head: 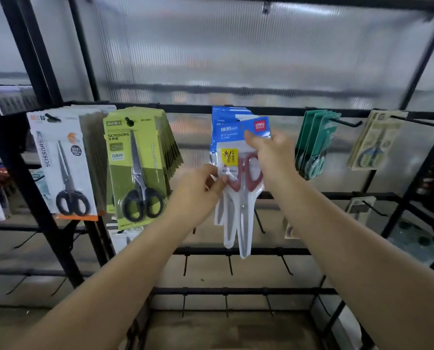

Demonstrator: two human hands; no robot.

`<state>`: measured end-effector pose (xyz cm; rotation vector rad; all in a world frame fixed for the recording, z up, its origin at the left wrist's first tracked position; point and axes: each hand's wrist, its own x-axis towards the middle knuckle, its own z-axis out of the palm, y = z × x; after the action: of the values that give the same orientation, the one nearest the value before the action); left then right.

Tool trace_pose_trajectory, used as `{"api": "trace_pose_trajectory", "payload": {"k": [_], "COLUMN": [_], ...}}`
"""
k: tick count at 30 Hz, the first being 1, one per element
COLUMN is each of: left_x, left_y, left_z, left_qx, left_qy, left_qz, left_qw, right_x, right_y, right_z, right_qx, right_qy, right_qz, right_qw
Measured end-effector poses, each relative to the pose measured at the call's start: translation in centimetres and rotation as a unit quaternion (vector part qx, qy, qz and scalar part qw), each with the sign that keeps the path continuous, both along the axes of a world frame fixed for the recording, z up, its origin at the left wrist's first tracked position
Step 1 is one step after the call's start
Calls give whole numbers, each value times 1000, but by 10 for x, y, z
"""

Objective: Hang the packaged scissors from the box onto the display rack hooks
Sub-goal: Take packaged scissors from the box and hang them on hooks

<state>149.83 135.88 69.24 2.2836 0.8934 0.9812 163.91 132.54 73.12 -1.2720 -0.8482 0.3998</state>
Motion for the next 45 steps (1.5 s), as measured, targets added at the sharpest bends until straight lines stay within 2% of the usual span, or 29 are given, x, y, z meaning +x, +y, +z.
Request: {"api": "trace_pose_trajectory", "payload": {"k": [4,10,15,19,23,28,32,37,42,45], "left_x": [0,-2,-6,-14,-19,-32,-48,-76,-111,-141], "left_y": [6,10,10,7,4,-1,-3,1,25,49], "left_z": [8,9,11,11,16,15,11,6,3,3], "left_qx": [-9,-23,-10,52,103,136,132,151,150,152], "left_qy": [10,14,35,64,67,60,44,27,10,1], "left_qz": [9,14,13,38,50,71,92,115,124,131], "left_qw": [1000,1000,999,996,991,986,986,981,981,980], "right_x": [-2,-3,-10,-17,-17,-19,-36,-72,-107,-135], "right_y": [14,21,16,5,-3,-17,-26,-23,5,34], "right_z": [12,14,13,-1,-16,-22,-23,-27,-30,-33], "right_qx": [-50,-39,-21,-26,-69,-112,-92,-61,-52,-32], "right_qy": [1,19,-16,-115,-238,-334,-420,-486,-529,-526], "right_qz": [-44,-69,-116,-142,-172,-196,-170,-80,-38,-24], "right_qw": [998,997,993,983,953,915,887,868,846,850]}}
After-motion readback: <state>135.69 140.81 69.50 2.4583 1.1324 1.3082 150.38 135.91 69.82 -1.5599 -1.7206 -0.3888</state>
